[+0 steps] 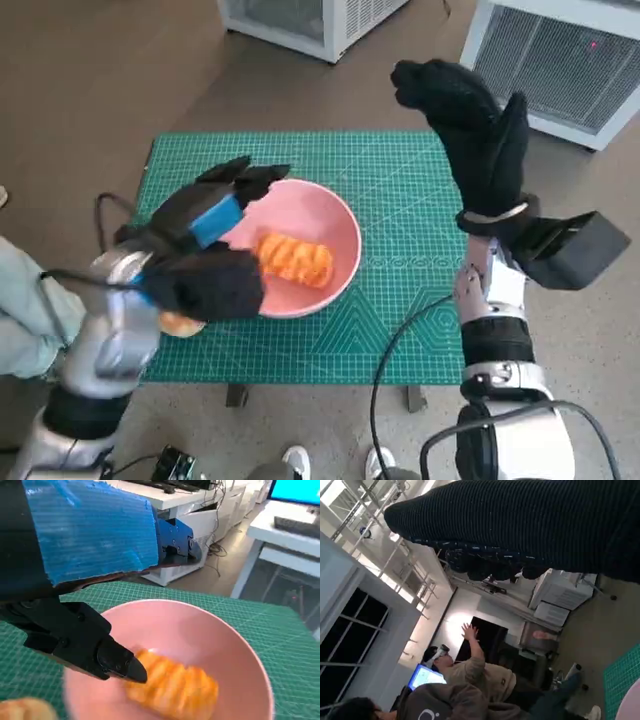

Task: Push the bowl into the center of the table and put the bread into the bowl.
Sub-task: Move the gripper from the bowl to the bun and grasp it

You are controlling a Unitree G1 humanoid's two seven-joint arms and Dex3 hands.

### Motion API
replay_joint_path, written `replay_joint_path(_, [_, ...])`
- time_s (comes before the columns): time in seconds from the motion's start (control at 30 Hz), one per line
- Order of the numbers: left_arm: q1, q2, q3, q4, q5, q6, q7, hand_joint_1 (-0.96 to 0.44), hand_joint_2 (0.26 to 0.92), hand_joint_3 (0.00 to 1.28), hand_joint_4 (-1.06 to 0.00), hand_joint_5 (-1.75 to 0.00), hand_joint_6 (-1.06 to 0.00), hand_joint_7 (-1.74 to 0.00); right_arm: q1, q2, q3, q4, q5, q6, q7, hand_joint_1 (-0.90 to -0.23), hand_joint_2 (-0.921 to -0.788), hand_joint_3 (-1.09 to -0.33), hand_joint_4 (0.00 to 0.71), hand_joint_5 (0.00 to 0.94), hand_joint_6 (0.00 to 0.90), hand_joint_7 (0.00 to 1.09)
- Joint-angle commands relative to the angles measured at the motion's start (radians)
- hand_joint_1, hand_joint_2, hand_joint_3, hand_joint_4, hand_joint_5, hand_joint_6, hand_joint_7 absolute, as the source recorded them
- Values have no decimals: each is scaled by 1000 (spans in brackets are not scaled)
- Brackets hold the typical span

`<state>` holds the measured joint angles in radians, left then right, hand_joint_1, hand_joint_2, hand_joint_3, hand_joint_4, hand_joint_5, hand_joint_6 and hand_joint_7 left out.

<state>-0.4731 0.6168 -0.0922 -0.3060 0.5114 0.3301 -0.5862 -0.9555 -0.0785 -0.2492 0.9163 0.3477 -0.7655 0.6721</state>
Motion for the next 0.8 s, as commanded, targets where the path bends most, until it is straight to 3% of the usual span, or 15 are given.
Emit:
replay_joint_path(0.03, [105, 54, 120, -151, -54, 23, -37, -347, 738, 16, 1, 1, -52, -133, 33, -2, 3, 3, -2, 12, 0, -683, -921, -890, 145, 3, -1, 474])
replay_joint_path(0.43, [315, 141, 286, -333, -78, 86, -93, -281, 717, 2, 1, 1, -80, -147, 35, -2, -7, 0, 17, 35, 13, -691, -921, -881, 149, 6, -1, 500])
replay_joint_path(0.8, [418, 133, 287, -339, -55, 129, -61, -251, 719, 2, 1, 1, -96, -148, 33, 7, -9, 6, 23, 41, 20, -696, -921, -875, 149, 7, -1, 509])
